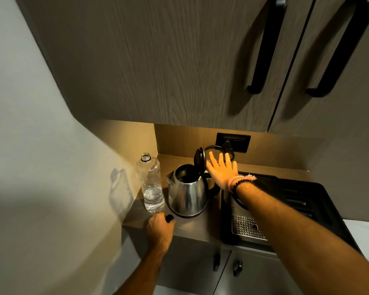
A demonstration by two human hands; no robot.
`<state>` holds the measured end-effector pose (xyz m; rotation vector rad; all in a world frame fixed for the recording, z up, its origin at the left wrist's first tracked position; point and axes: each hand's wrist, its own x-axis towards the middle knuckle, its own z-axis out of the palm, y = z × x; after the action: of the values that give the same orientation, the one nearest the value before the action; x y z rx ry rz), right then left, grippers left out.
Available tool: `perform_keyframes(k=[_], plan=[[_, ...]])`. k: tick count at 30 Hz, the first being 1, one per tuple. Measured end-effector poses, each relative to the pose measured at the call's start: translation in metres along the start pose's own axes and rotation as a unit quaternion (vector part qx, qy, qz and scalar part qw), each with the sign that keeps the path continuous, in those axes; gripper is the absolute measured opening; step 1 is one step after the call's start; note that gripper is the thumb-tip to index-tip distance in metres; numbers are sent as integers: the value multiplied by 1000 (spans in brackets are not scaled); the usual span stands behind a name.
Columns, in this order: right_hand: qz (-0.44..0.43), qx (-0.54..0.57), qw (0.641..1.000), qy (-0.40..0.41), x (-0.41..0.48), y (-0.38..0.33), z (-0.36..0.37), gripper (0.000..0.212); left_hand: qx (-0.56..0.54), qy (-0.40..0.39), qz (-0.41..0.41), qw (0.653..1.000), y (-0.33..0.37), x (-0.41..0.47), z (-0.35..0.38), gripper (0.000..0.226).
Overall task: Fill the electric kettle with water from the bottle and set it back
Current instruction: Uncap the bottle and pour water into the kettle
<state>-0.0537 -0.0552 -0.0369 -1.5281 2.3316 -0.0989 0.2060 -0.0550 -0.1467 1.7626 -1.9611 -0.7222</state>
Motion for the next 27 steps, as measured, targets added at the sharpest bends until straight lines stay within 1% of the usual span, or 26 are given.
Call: perform_keyframes(k=[3,5,7,8,10,12,13,14,15,17,19,21,24,25,27], plan=[[-7,-11,1000,4,1,-1,1,72,12,-7,-3,1000,-5,9,10,20],[-4,-4,1000,3,4,2,4,71,10,-21,1,1000,-10,14,15,25],[-2,-3,1000,1,7,6,6,76,-35,-8,-8,999,-8,11,10,41],[-3,0,1000,-4,7,6,6,82,-68,24,-13,997,-6,9,5,49],[-9,1,1000,-3,8,6,7,93,-95,136,-5,986,2,7,-13,64],[-25,-13,1000,0,8,5,9,90,-118,226,19,967,13,14,-31,88],[-31,-11,999,-1,8,6,10,93,-146,228,23,962,18,22,-36,101],[-32,-6,999,0,9,6,10,100,-181,210,18,961,25,32,-41,112],[-30,1,1000,4,10,7,11,106,-208,183,6,961,31,42,-45,117],[-26,4,1000,13,14,9,12,111,-244,150,-8,958,42,56,-55,115],[-25,-2,999,21,17,11,13,111,-256,161,-4,953,50,64,-60,101],[-17,4,1000,21,20,13,16,111,-234,178,9,956,53,67,-62,90],[-11,24,999,25,25,17,19,117,-207,186,66,958,53,65,-70,86],[-11,28,999,24,26,17,19,119,-199,179,93,959,55,64,-78,87],[-12,28,999,20,24,15,19,114,-173,144,140,964,63,63,-97,89]])
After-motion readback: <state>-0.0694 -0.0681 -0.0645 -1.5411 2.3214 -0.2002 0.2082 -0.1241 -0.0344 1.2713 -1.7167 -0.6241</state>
